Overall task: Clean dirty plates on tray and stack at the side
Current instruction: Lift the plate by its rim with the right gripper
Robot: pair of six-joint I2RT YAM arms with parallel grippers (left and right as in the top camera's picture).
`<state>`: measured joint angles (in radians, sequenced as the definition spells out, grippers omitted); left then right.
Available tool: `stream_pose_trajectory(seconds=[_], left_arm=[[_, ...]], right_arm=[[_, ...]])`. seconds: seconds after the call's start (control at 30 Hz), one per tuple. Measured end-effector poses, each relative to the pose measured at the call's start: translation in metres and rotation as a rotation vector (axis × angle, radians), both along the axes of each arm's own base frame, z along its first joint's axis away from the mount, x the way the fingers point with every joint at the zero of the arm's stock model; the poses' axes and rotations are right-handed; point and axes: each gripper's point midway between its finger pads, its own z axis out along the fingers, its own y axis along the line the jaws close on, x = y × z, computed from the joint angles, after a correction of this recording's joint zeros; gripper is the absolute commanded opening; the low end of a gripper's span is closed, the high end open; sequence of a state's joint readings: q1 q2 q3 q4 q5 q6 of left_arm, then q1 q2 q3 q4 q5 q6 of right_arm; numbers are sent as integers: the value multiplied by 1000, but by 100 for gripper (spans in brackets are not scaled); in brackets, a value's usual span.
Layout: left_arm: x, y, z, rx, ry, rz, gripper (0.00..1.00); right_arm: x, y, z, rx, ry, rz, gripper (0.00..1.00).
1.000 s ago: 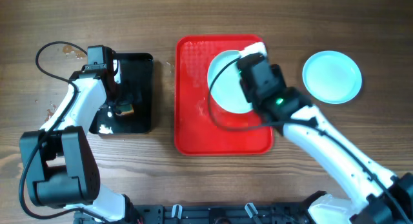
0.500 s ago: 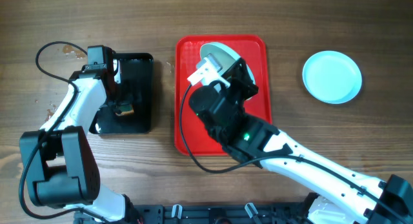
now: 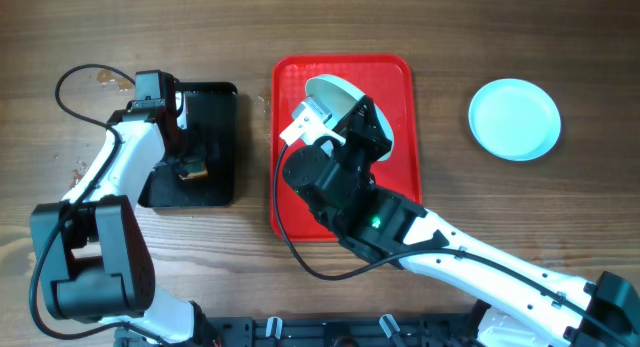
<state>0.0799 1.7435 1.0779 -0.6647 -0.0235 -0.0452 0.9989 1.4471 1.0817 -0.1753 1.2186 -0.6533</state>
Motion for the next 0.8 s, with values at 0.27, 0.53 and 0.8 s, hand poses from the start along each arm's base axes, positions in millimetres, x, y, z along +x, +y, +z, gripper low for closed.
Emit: stream_pose_trajectory(seconds=[0.27,0.53,0.8], left_arm=[[0,0,0,0,0,0,100],[0,0,0,0,0,0,100],[0,0,0,0,0,0,100]], right_arm=[[0,-3,2,-4,-10,-17,4],[0,-2,4,9,-18,-18,4],[0,-2,5,17,-23,-18,4]])
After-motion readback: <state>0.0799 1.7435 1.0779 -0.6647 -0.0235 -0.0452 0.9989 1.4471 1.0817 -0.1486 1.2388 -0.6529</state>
